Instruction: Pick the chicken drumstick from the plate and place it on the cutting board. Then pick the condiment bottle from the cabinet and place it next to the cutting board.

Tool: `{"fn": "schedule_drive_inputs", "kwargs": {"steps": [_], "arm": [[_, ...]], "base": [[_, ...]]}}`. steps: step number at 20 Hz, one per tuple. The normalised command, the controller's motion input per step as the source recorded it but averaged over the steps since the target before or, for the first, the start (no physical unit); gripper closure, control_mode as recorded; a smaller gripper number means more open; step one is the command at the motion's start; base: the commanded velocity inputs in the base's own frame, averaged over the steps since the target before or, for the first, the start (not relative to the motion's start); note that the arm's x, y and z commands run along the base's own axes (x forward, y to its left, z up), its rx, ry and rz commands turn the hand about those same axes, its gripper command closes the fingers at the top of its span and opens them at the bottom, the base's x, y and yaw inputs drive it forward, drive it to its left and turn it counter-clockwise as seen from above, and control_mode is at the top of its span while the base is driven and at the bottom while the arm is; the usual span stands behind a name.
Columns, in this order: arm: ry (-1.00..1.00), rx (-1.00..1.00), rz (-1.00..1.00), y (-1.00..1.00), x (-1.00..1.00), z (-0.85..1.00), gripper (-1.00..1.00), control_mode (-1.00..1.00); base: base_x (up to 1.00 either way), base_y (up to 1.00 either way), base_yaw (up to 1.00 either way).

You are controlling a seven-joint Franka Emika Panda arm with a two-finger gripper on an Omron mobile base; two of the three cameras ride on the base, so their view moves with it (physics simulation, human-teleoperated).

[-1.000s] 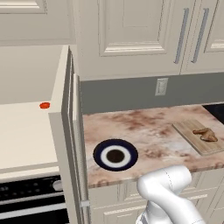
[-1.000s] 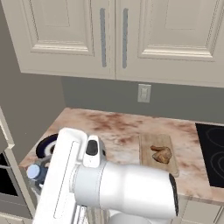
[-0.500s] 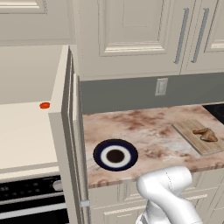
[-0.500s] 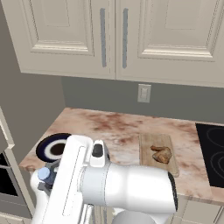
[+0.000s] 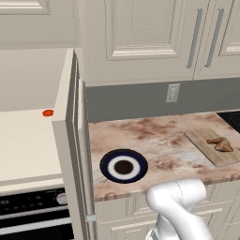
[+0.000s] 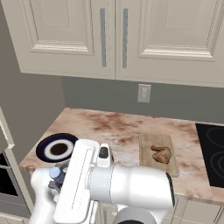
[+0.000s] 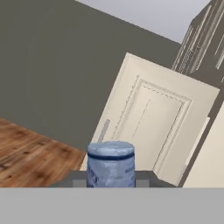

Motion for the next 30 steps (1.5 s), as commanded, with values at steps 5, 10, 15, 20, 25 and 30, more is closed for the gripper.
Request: {"fn": "schedule_drive_inputs", "kwargs": {"steps": [5, 10, 15, 20, 25, 30], "arm": [[0.10, 0.05, -0.02, 0.00, 0.42, -0.17, 1.00, -1.00], [0.15, 0.03, -0.03, 0.00, 0.45, -0.18, 1.00, -1.00], [0.10, 0.01, -0.02, 0.00, 0.39, -0.23, 1.00, -1.00], [0.05, 0.00, -0.02, -0.07, 0.33, -0.15, 1.00, -1.00], [0.03, 0.00, -0.06, -0.21, 0.23, -0.08, 1.00, -1.00], [0.00, 0.00, -0.13, -0.26, 0.19, -0.14, 1.00, -1.00]], "base": [[0.00, 0.00, 0.00], [0.00, 0.00, 0.00], [0.00, 0.00, 0.00], [0.00, 0.00, 0.00], [0.00, 0.00, 0.00], [0.00, 0.00, 0.00]]}}
